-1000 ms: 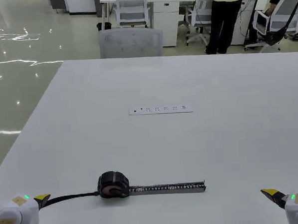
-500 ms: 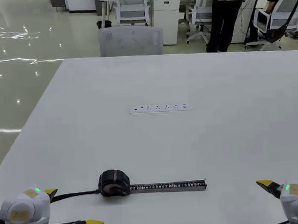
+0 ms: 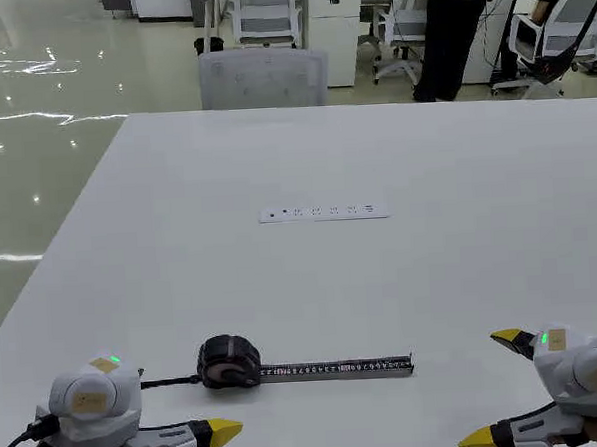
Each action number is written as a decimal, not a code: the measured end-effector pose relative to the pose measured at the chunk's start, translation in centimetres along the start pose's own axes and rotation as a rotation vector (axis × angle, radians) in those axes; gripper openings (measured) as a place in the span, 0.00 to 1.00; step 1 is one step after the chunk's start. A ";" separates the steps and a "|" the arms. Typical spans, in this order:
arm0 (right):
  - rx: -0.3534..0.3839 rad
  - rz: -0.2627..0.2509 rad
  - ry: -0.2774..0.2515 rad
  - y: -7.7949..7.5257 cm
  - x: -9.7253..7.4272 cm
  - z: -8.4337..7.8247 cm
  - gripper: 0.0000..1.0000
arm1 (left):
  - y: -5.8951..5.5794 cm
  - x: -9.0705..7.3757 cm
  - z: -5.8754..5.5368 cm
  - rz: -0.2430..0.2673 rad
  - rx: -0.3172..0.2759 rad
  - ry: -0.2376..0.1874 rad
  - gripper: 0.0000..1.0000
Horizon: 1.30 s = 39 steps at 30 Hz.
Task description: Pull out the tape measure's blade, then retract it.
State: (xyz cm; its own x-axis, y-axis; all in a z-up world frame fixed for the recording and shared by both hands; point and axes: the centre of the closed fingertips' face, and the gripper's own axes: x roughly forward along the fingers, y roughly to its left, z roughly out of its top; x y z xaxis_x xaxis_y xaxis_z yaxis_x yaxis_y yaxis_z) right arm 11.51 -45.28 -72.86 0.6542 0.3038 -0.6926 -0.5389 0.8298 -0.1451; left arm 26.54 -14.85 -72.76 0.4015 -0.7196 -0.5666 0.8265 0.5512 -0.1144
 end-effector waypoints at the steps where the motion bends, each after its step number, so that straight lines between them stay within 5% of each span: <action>1: -0.004 0.003 0.002 -0.1 0.0 0.1 0.99 | -0.1 0.1 0.0 0.001 0.002 0.000 1.00; 21: -0.128 0.109 0.072 -1.5 2.4 1.4 0.98 | -0.4 2.7 1.5 0.098 -0.041 -0.002 1.00; 25: -0.167 0.132 0.098 -1.7 3.1 1.7 0.96 | -0.3 3.1 2.1 0.125 -0.087 -0.025 1.00; 31: -0.200 0.184 0.100 -1.6 4.0 2.6 0.93 | -0.2 4.0 1.7 0.168 -0.072 -0.011 1.00; 39: -0.283 0.239 0.136 -2.1 5.8 2.4 0.93 | 0.2 4.1 2.0 0.243 -0.064 -0.059 1.00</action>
State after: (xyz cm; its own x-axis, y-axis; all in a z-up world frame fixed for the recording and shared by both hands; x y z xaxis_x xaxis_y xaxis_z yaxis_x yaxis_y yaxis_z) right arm 17.69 -44.12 -74.85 0.4263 0.3922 -0.8152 -0.8049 0.5756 -0.1440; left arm 29.19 -18.54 -73.48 0.6090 -0.5851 -0.5355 0.6769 0.7353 -0.0336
